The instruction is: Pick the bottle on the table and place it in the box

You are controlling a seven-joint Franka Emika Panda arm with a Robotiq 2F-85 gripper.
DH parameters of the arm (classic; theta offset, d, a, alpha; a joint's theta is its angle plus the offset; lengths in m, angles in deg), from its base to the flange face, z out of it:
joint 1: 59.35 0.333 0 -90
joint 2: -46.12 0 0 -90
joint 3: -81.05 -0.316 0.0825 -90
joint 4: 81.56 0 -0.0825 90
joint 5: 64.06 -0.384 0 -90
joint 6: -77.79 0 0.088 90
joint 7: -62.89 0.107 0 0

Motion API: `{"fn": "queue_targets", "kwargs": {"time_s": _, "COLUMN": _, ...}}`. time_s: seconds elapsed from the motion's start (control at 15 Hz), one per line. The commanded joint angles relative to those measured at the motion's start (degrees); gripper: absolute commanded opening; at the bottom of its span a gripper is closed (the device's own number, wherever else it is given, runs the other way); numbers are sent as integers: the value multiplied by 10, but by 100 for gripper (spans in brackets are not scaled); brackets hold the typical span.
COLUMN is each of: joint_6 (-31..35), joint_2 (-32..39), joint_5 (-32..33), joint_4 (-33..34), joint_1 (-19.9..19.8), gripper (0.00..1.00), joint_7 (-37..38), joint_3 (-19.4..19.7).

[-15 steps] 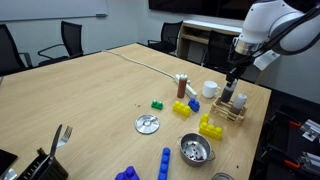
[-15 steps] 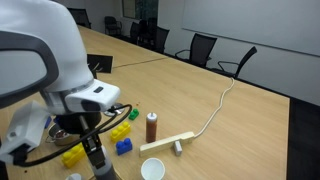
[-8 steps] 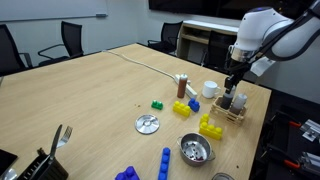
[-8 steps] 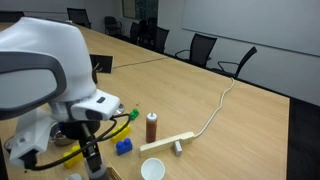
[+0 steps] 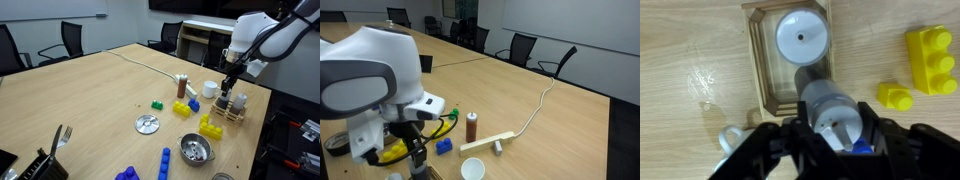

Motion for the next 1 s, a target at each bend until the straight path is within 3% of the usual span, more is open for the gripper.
{"fn": "queue_targets", "kwargs": {"time_s": 0.0, "joint_6": -8, "joint_2": 7, "joint_5": -46, "joint_4": 7, "joint_1": -5, "gripper": 79, "joint_7": -47, "joint_3": -4}}
{"fn": "queue_targets", "kwargs": {"time_s": 0.2, "joint_6": -12, "joint_2": -8, "joint_5": -60, "joint_4": 2, "joint_1": -5, "gripper": 98, "joint_7": -55, "joint_3": -2}}
{"fn": "queue_targets", "kwargs": {"time_s": 0.27, "joint_6": -13, "joint_2": -19, "joint_5": -59, "joint_4": -2, "joint_1": -4, "gripper": 100, "joint_7": -52, "joint_3": -1}}
{"fn": "queue_targets", "kwargs": {"time_s": 0.47, "joint_6": -22, "joint_2": -72, "joint_5": -53, "joint_4": -14, "joint_1": 0, "gripper": 100, "joint_7": -40, "joint_3": -1}}
{"fn": "queue_targets", "kwargs": {"time_s": 0.53, "joint_6": -7, "joint_2": -33, "joint_5": -45, "joint_4": 2, "joint_1": 0, "gripper": 100, "joint_7": -37, "joint_3": 1}}
{"fn": "queue_targets", "kwargs": {"time_s": 0.93, "joint_6": -20, "joint_2": -67, "joint_5": -45, "joint_4": -12, "joint_1": -1, "gripper": 100, "joint_7": -36, "joint_3": 0}}
